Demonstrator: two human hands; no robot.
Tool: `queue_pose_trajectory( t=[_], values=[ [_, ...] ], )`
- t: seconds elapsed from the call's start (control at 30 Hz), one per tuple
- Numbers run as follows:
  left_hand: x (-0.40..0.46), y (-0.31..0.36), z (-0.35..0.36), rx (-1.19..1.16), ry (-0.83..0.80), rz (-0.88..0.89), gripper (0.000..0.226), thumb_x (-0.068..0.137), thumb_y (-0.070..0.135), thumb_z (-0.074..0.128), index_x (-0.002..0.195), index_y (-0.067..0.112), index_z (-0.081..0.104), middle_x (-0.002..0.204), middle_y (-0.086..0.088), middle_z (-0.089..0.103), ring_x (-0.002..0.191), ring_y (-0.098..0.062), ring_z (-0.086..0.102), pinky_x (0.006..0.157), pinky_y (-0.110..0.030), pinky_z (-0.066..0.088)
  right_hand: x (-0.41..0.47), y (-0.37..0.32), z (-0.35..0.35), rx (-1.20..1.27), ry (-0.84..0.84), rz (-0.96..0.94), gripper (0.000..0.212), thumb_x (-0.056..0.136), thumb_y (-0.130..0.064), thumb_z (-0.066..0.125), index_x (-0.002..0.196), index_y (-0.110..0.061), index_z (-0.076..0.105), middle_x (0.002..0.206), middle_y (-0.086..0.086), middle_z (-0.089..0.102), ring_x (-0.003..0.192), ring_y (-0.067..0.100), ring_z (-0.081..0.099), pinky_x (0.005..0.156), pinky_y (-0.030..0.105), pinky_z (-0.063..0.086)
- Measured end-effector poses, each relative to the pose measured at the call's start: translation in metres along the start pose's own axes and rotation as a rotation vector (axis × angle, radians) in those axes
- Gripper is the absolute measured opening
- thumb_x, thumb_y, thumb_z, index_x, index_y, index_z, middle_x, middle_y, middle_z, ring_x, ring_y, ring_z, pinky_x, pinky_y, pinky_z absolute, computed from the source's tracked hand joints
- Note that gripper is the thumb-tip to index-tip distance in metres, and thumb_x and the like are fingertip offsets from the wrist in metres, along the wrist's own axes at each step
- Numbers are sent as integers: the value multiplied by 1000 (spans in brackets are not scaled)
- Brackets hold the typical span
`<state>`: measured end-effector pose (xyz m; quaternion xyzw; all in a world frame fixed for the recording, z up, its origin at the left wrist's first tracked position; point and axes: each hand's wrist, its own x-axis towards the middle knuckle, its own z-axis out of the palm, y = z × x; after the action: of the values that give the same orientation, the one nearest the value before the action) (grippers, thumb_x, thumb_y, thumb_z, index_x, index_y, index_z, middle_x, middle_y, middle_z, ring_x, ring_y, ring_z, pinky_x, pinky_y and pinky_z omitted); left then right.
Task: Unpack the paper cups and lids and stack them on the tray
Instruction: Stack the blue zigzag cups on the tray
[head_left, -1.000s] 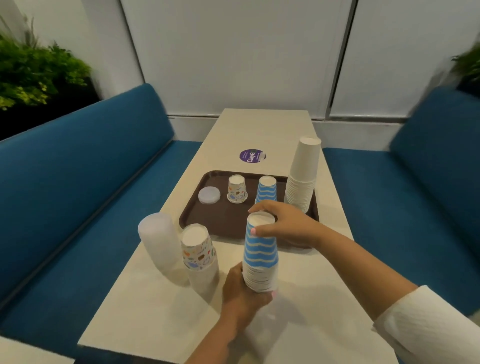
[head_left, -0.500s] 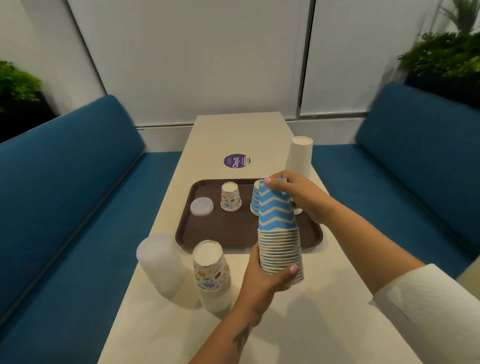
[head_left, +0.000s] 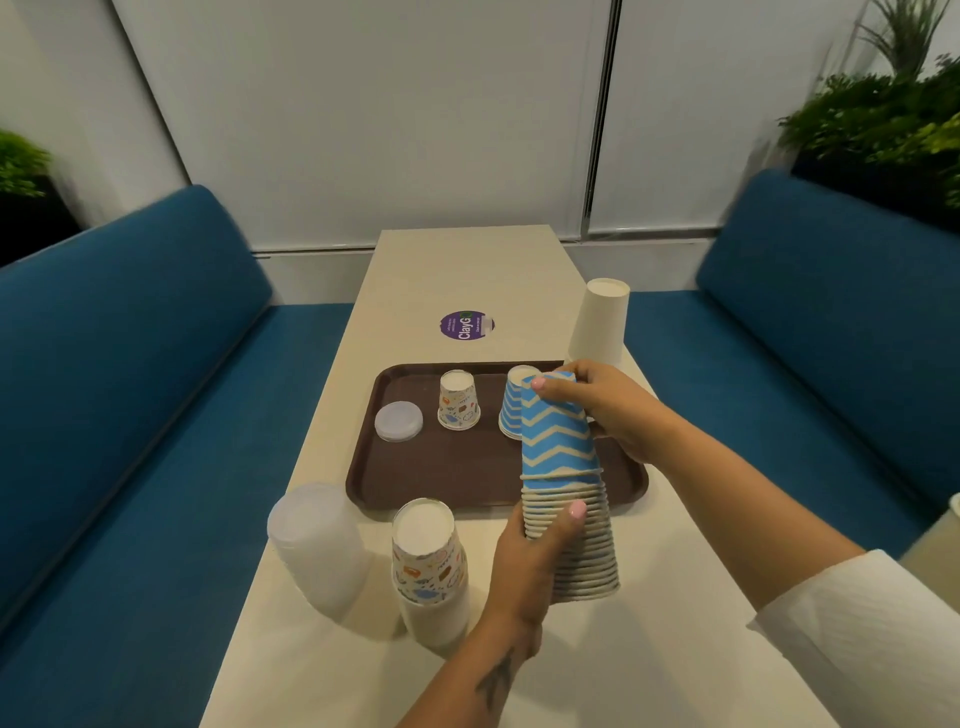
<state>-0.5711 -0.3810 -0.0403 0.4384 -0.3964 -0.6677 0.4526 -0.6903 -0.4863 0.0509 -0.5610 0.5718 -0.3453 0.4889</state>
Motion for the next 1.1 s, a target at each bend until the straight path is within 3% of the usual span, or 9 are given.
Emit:
queue_pose_trajectory(
  t=[0.1,0.27,0.4,0.5,0.67,0.83,1.1],
  values=[
    [1,-5,3,13,14,-6,72,50,56,75,111,19,64,99,-3,74,88,-19,71,68,-30,57,11,-4,-13,21,49,-15,50,80,-48,70,114,-13,58,108,5,69,96,20,68,87,41,55],
    [6,-12,7,49,36,8,75,49,59,74,112,21,62,102,1,73,92,-16,71,77,-32,58,28,-19,-30,-9,22,-48,54,81,-51,66,119,-14,57,111,4,67,101,21,66,89,41,53],
    [11,-18,8,51,63,14,74,52,59,75,115,22,61,103,3,73,94,-15,70,84,-36,58,47,-37,-39,-37,101,-139,49,88,-47,60,121,-12,56,96,-4,63,78,7,59,65,21,45],
    [15,-22,7,26,98,14,74,53,55,77,116,19,62,105,0,73,97,-19,69,86,-40,57,67,-49,-41,-46,185,-225,49,87,-41,65,126,-13,52,105,0,62,78,4,59,57,12,44],
    [23,-26,5,-16,155,2,74,52,53,78,117,20,61,105,0,73,97,-19,70,84,-37,58,103,-47,-26,-499,237,-312,57,85,-38,67,132,-15,45,125,6,56,107,22,56,85,33,49],
    [28,-30,1,-12,211,0,78,50,53,79,118,20,60,106,0,73,97,-20,70,86,-40,57,138,-23,-6,-840,135,-259,55,89,-34,61,133,-9,40,128,15,51,111,30,53,81,33,40],
    [29,-36,-7,0,269,15,79,49,48,81,119,19,59,104,1,73,96,-18,70,83,-33,57,163,19,8,-967,28,-96,58,89,-36,62,134,-7,40,131,16,49,116,31,51,89,35,42]
  ],
)
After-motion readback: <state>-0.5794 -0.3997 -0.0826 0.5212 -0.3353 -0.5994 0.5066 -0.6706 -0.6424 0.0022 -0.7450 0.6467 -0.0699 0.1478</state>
